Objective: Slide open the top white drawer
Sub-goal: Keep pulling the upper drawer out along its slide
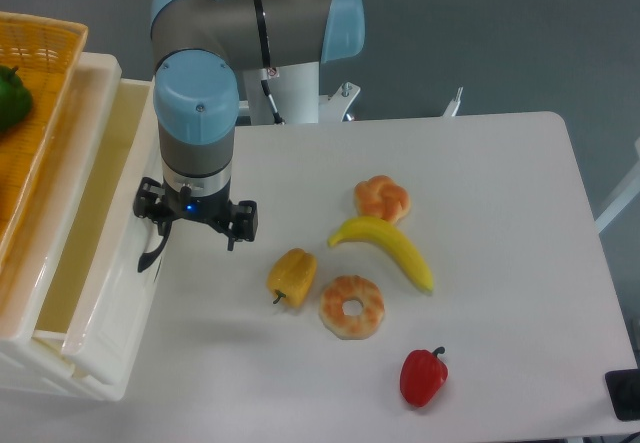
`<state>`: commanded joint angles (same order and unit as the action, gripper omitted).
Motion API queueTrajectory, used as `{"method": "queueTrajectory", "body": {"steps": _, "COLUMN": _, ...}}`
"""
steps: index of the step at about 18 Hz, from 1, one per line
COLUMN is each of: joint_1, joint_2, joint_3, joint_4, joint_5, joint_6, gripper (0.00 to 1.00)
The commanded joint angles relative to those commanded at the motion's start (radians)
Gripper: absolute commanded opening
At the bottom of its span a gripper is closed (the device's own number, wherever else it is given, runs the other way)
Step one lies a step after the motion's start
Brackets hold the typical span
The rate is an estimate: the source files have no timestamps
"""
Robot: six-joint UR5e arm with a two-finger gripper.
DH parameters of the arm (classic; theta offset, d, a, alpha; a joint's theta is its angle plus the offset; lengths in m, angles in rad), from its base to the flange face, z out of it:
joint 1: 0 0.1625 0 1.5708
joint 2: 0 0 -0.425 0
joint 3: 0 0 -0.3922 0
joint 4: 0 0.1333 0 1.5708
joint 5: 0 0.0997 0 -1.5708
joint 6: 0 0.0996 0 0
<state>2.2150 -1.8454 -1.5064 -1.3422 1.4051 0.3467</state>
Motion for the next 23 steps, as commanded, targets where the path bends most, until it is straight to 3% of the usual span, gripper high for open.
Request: {"method": "queueTrajectory", "body": {"steps": 23, "joint_1": 0.100, "joint_2": -0.009, "joint_3": 0.009, "joint_4": -0.002, "joint_5": -0.002, "joint_6": 0.072, "gripper": 1.00}}
